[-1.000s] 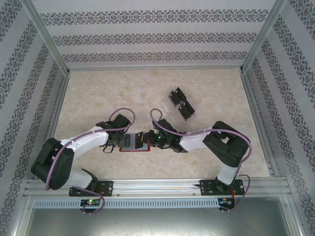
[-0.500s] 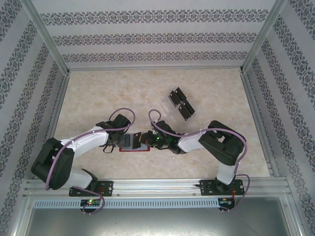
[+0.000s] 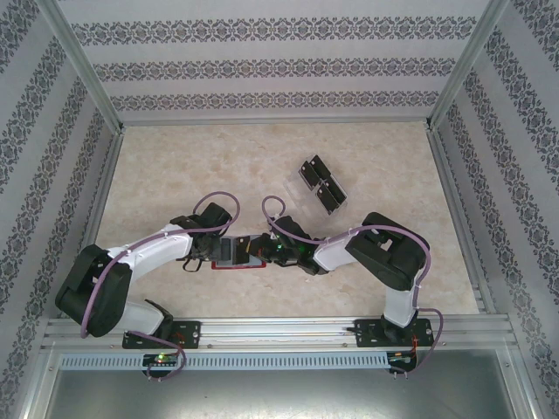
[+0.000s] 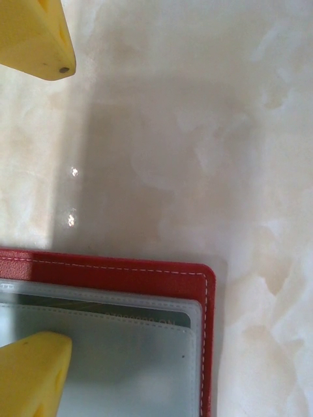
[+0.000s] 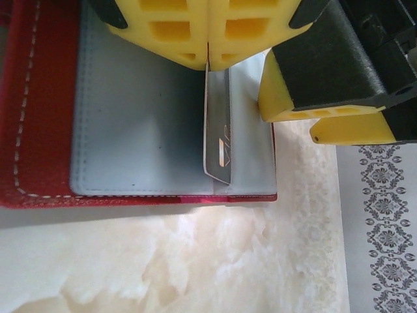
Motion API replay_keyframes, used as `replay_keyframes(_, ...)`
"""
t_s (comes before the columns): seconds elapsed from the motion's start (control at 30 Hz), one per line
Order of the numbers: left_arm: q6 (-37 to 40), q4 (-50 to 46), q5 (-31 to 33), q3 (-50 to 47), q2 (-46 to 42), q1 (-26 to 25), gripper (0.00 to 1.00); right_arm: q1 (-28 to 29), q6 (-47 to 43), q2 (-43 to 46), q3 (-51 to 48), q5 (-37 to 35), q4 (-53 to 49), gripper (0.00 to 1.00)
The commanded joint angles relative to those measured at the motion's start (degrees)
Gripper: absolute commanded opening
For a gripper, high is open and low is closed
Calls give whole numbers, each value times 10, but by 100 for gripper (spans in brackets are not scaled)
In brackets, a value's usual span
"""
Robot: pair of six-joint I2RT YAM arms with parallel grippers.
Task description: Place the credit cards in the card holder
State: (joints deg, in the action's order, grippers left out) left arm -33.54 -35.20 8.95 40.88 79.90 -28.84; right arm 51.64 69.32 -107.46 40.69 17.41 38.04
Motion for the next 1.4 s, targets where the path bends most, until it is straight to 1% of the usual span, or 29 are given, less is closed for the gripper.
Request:
replay_keyframes(0.0, -22, -26, 12, -8, -23, -3, 100, 6, 7, -20, -1, -5, -12, 0)
replay_keyframes(0.13, -31, -26, 9, -1, -44, -3, 100, 6, 5, -25, 2, -5, -19, 0)
replay_keyframes(0.3, -31, -25, -1, 8, -42, -3, 100, 6, -5, -30, 18, 6, -37, 1)
replay_keyframes(0.33, -31, -24, -2, 9, -41, -3, 100, 6, -7, -29, 23, 8, -43, 5)
replay_keyframes(0.37, -32, -23, -3, 10, -40, -3, 100, 6, -11, -27, 25, 10, -49, 13)
replay_keyframes(0.47, -31, -22, -6, 13, -39, -3, 100, 4, -23, -10, 28, 13, -72, 38)
replay_keyframes(0.57, -27, -22, -9, 18, -38, -3, 100, 1, -42, 16, 33, 16, -106, 55)
replay_keyframes(0.6, -26, -23, -9, 20, -37, -3, 100, 0, -51, 26, 37, 19, -124, 59)
replay_keyframes(0.7, -22, -28, -14, 31, -36, -3, 100, -4, -76, 56, 47, 21, -179, 65)
replay_keyframes(0.8, -15, -31, -20, 43, -35, -3, 100, -10, -94, 86, 47, 12, -219, 67)
replay_keyframes(0.93, -9, -30, -32, 58, -34, -8, 100, -22, -109, 115, 35, 0, -244, 64)
replay_keyframes(1.0, -11, -25, -41, 67, -27, -13, 100, -29, -113, 125, 24, -3, -246, 57)
replay_keyframes(1.13, -19, -14, -48, 84, -8, -36, 100, -35, -122, 134, 12, -8, -257, 38)
replay_keyframes(1.17, -22, -10, -48, 89, 0, -45, 100, -36, -123, 134, 8, -9, -257, 31)
replay_keyframes(1.27, -32, -2, -44, 100, 22, -70, 100, -40, -124, 123, -1, -12, -254, 14)
replay_keyframes(1.3, -35, 1, -42, 103, 31, -79, 100, -41, -123, 116, -6, -11, -248, 9)
replay_keyframes(1.37, -41, 5, -39, 110, 45, -91, 100, -43, -121, 106, -13, -12, -236, 5)
